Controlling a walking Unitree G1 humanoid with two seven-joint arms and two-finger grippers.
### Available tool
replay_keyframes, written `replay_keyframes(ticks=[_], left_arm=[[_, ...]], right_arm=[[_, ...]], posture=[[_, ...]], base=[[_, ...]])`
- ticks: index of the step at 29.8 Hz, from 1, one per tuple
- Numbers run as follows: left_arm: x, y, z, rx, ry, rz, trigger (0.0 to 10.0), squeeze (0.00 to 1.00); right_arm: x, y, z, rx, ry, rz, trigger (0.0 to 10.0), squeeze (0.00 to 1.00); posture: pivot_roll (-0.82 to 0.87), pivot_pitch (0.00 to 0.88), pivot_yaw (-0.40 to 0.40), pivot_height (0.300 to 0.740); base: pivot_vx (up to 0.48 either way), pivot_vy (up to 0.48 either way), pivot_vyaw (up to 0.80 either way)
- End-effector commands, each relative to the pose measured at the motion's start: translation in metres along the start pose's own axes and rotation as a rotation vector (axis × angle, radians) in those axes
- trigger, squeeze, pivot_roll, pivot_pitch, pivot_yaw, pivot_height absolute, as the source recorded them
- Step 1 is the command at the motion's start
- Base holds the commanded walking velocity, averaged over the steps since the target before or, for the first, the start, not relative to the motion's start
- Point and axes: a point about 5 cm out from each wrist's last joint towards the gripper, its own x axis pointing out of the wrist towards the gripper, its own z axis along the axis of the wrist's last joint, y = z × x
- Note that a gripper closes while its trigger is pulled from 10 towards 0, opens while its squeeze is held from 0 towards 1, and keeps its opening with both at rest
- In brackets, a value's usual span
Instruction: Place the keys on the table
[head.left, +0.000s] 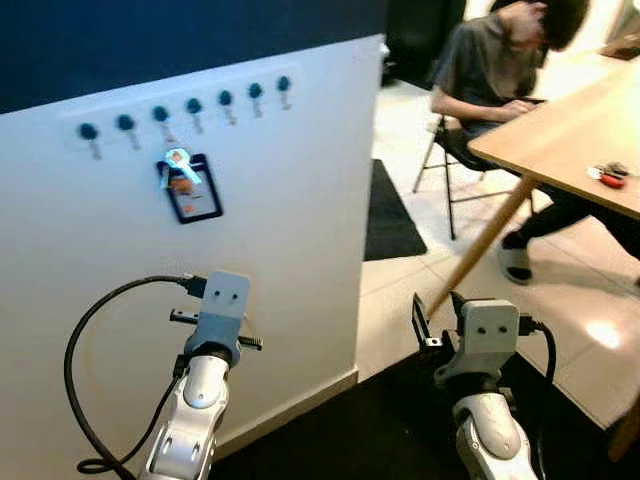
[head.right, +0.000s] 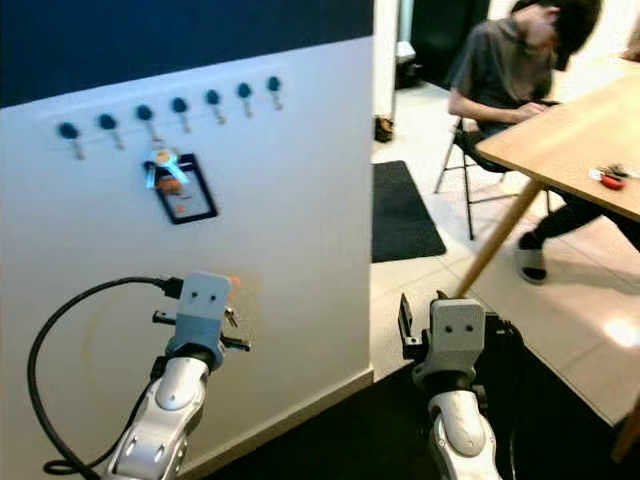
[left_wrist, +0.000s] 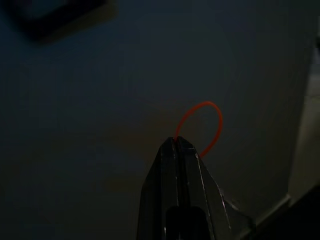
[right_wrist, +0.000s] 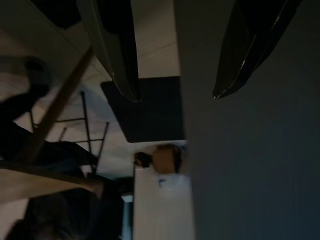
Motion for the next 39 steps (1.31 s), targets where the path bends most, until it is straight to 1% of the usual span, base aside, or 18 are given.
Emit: replay_keyframes(ticks=[1, 16, 39], left_arm=[[-0.0012, -0.0024, -0.0034, -0.005, 0.01, -0.006, 10.0, 0.0], [-0.0003, -0.0031, -0.0035, -0.005, 0.007, -0.016, 10.0, 0.0], [-0.0004, -0.0054, -0.0031, -0.005, 0.006, -0.026, 10.0, 0.0]], right_arm=[[-0.0022, -0.0006, -0.0047, 0.007, 0.02, -0.007, 10.0, 0.0], [-0.0012, -0.0008, -0.0069, 0.006, 0.023, -0.004, 10.0, 0.0], [-0.0012, 0.0003, -0.0045, 0.005, 0.019, -0.002, 10.0, 0.0]], posture=[[0.01, 0.191, 0.102, 0.74], [0.01, 0.186, 0.101, 0.74], [0.01, 0.186, 0.102, 0.74]], base=[[0.0, 0.0, -0.77], [0.0, 0.0, -0.77], [0.0, 0.0, -0.77]])
